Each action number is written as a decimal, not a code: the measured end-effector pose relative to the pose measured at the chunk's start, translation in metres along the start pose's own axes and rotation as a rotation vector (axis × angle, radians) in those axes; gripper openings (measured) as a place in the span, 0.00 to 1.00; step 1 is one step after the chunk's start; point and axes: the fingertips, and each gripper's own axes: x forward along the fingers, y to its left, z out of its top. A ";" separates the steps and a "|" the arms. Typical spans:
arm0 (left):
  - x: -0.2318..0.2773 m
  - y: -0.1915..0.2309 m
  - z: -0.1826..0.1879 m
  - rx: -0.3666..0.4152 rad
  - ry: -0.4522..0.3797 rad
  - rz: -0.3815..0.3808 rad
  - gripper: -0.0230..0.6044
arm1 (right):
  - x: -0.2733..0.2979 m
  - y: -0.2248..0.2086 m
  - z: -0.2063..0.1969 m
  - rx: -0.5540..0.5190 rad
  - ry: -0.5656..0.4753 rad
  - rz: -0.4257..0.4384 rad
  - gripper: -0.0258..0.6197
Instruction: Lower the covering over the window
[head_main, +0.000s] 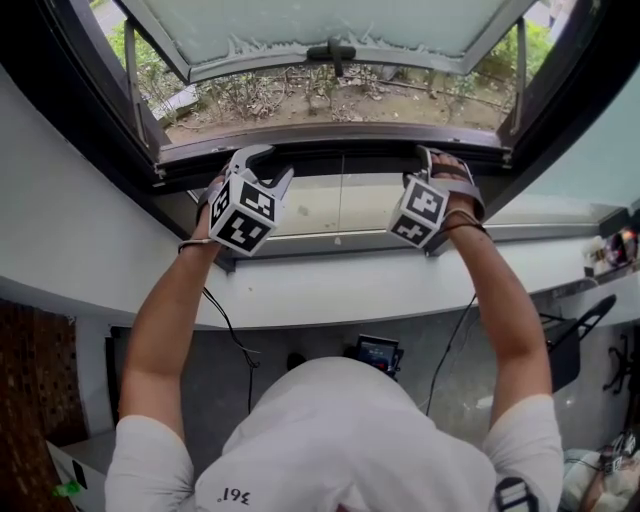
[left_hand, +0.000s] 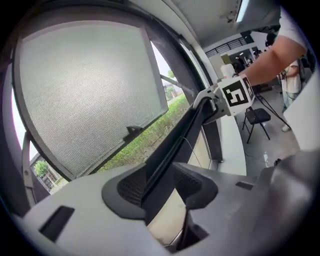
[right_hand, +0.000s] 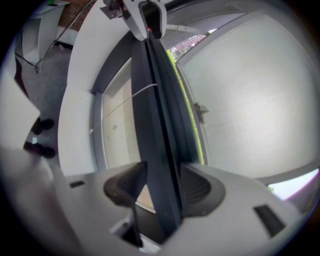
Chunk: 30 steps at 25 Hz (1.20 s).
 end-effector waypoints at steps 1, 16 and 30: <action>-0.001 0.000 0.001 -0.015 -0.005 0.003 0.30 | -0.001 0.000 0.000 0.004 -0.003 -0.004 0.36; -0.019 0.010 0.020 -0.095 -0.067 0.037 0.28 | -0.033 -0.018 0.017 0.138 -0.114 -0.041 0.36; -0.068 0.020 0.050 -0.313 -0.262 0.088 0.11 | -0.095 -0.055 0.028 0.432 -0.276 -0.124 0.17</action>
